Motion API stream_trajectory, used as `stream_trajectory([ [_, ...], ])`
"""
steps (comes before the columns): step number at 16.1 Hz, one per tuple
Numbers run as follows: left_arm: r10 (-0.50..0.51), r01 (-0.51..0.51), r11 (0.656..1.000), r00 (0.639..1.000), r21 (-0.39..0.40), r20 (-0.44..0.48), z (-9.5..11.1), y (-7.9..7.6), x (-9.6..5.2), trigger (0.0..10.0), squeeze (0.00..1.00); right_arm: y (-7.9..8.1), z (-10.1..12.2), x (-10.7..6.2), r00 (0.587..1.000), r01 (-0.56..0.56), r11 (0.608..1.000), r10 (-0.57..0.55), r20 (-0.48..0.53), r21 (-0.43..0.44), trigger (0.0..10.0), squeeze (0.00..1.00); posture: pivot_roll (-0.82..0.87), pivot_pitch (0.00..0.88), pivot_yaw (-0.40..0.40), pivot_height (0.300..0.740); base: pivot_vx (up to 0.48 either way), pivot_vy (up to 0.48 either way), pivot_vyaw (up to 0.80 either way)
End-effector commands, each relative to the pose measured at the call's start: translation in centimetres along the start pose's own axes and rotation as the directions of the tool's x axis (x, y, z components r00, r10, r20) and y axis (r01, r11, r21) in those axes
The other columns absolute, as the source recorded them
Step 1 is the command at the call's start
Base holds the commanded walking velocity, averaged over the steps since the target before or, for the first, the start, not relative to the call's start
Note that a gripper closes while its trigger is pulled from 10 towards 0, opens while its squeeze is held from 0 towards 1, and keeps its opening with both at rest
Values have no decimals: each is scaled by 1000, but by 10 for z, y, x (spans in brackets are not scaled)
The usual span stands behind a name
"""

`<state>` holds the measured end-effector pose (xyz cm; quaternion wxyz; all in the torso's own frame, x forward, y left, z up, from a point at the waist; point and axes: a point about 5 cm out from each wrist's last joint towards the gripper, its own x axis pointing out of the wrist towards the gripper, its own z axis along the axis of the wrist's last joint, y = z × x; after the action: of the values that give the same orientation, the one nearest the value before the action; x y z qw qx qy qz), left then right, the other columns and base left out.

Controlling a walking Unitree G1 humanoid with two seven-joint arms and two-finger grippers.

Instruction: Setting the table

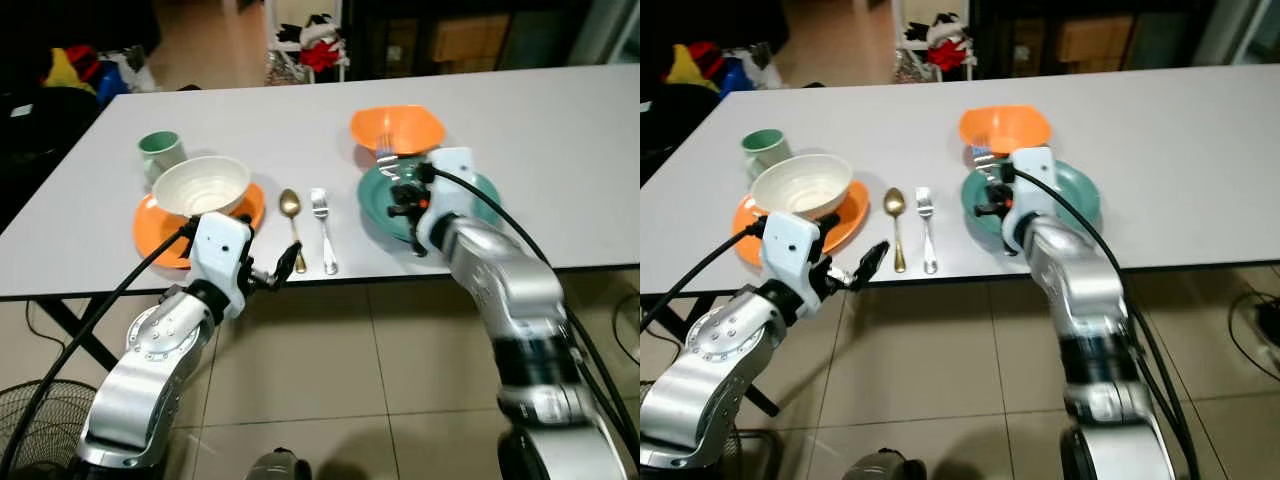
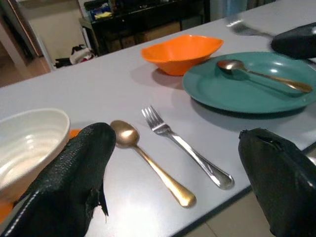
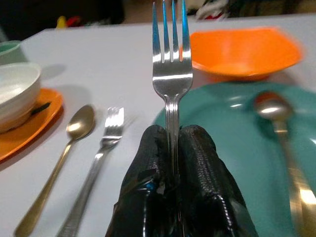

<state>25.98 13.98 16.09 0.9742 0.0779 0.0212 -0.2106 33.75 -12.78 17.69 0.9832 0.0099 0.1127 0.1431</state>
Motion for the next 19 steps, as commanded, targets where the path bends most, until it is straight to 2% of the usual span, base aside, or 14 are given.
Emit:
stream_trajectory([
  [1, 29, -29, 1000, 1000, 9, 8, 2, 5, 2, 10000, 0, 5, 9, -4, 999, -12, 1000, 13, 46, -17, 10000, 0, 99, 0, 88, 740, 0, 0, 0],
  [3, 47, -47, 999, 999, -5, 20, 3, 7, 3, 10000, 0, 9, 10, -11, 996, -10, 1000, 10, 93, -1, 10000, 0, 85, 0, 91, 740, 124, 0, 0],
  [5, 61, -61, 998, 998, -10, 20, 3, 6, 4, 10000, 0, 10, 11, -16, 993, 2, 999, 3, 118, -39, 10000, 0, 87, 0, 85, 740, 263, 0, 0],
  [7, 72, -72, 997, 997, -16, 20, 2, 6, 3, 10000, 0, 11, 6, -22, 994, 2, 998, 4, 107, -56, 10000, 0, 88, 0, 82, 740, 287, 0, 641],
  [9, 74, -74, 997, 997, -18, 20, 2, 7, 4, 10000, 0, 13, 5, -22, 995, -5, 998, 12, 100, -68, 10000, 0, 89, 0, 79, 740, 289, 0, 800],
  [10, 76, -76, 997, 997, -18, 20, 1, 8, 3, 10000, 0, 14, 4, -22, 995, -6, 999, 11, 102, -44, 10000, 0, 90, 0, 78, 740, 285, 0, 0],
  [15, 75, -75, 997, 997, -17, 20, 1, 9, 3, 10000, 0, 15, 2, -22, 996, -18, 999, 22, 85, -48, 10000, 0, 90, 0, 76, 740, 289, 0, 0],
  [19, -11, 11, 1000, 1000, -16, 23, 1, 4, -1, 10000, 0, 16, -11, -20, 1000, -9, 998, 7, -26, -66, 10000, 0, 88, 0, 72, 740, 133, 0, 0],
])
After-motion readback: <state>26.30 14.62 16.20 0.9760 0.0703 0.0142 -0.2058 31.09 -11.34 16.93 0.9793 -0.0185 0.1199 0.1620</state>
